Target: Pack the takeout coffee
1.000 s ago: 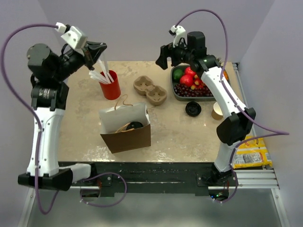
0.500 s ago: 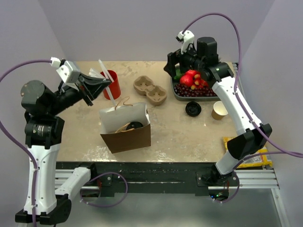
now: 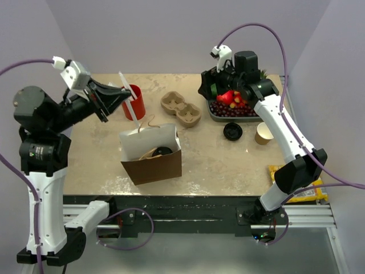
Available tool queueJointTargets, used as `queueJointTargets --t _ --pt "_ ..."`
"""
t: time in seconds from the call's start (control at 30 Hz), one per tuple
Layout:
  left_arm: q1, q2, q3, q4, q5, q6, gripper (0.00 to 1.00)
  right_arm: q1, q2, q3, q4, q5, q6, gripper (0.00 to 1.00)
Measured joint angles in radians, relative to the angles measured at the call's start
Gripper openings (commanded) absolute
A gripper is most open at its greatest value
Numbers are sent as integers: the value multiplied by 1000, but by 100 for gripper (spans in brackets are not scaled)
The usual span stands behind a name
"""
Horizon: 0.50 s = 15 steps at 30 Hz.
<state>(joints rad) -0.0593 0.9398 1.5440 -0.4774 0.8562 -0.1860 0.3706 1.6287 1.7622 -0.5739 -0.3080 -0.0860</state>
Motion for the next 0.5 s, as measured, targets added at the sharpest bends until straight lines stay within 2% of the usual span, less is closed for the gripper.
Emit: queueJointTargets --t 0.13,0.23,0.4,0.43,0.47,0.5 --pt "0 66 194 -70 23 43 0 0 -13 -14 -2 0 0 95" --pt "0 32 181 -125 51 57 0 0 -18 -14 -1 0 0 96" --pt "0 -45 73 -174 86 65 2 0 -22 -14 -2 0 0 96" --pt "0 -56 35 -166 93 64 8 0 -23 -15 -2 0 0 98" --pt "0 -62 6 -166 97 61 20 0 -25 -15 -3 0 0 98" --pt "0 -66 -39 -160 100 54 26 0 -28 -16 -4 0 0 99"
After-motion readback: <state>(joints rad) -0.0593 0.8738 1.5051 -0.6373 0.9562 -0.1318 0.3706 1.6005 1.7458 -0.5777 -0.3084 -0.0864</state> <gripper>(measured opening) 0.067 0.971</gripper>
